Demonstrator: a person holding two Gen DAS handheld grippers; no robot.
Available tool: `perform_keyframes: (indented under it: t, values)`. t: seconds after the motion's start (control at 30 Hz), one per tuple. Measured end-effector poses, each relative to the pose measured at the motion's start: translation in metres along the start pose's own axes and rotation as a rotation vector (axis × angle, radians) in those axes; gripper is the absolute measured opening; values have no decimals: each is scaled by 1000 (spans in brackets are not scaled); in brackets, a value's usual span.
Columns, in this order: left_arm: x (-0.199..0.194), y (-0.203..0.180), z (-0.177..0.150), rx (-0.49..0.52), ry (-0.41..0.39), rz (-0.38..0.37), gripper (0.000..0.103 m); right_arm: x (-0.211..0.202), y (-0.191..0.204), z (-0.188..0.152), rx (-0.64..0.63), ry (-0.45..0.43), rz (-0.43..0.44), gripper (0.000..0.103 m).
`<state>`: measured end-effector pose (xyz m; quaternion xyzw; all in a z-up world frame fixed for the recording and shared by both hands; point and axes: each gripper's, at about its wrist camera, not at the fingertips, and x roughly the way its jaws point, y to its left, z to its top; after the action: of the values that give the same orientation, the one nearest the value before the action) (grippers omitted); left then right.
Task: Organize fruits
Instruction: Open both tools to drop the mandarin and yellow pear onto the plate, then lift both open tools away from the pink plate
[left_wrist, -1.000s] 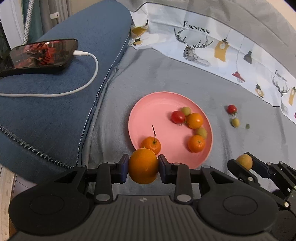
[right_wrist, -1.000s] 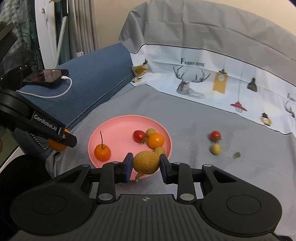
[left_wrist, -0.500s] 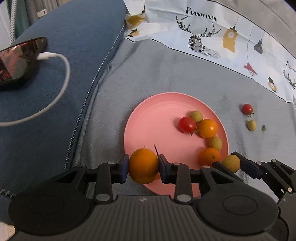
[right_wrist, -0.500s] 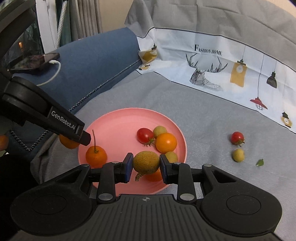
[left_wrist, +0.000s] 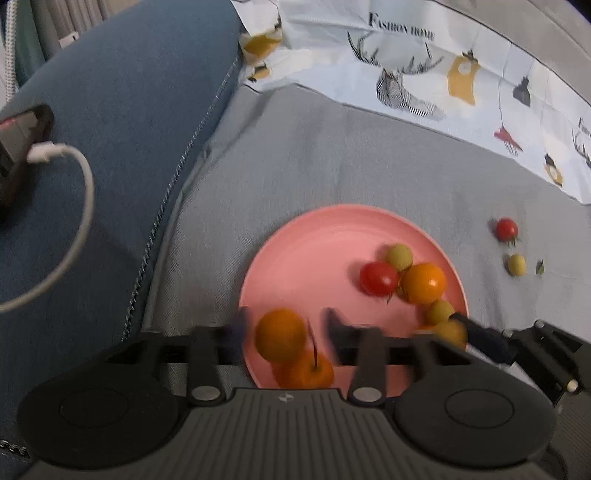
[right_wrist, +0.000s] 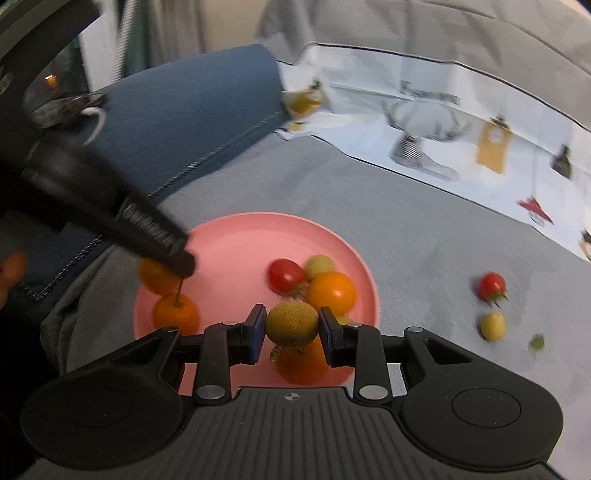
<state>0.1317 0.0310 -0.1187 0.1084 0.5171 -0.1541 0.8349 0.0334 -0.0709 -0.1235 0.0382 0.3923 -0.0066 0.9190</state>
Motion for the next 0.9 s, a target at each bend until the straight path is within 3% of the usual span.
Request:
perform_keyframes:
  t: [0.03,0.1,0.43,0.6,0.9]
  values:
    - [-2,1,2,-17,-5,17,103,0,3,1,-29,-3,8,55]
    - [-11,4,3,-41,-45,25,103,-4,7,1,-62,-22,-9,67]
    - [-51,5,-16,-15,-24,20,103,-55,12,-7,30,-12,-26,90]
    - [-84,6,-43,-6,-42,32,103,-91,16,-15,116,20,-7,94]
    - [-136,10,-105,-7,-82,76,103,-159,36,-21,105,-58,-89,99]
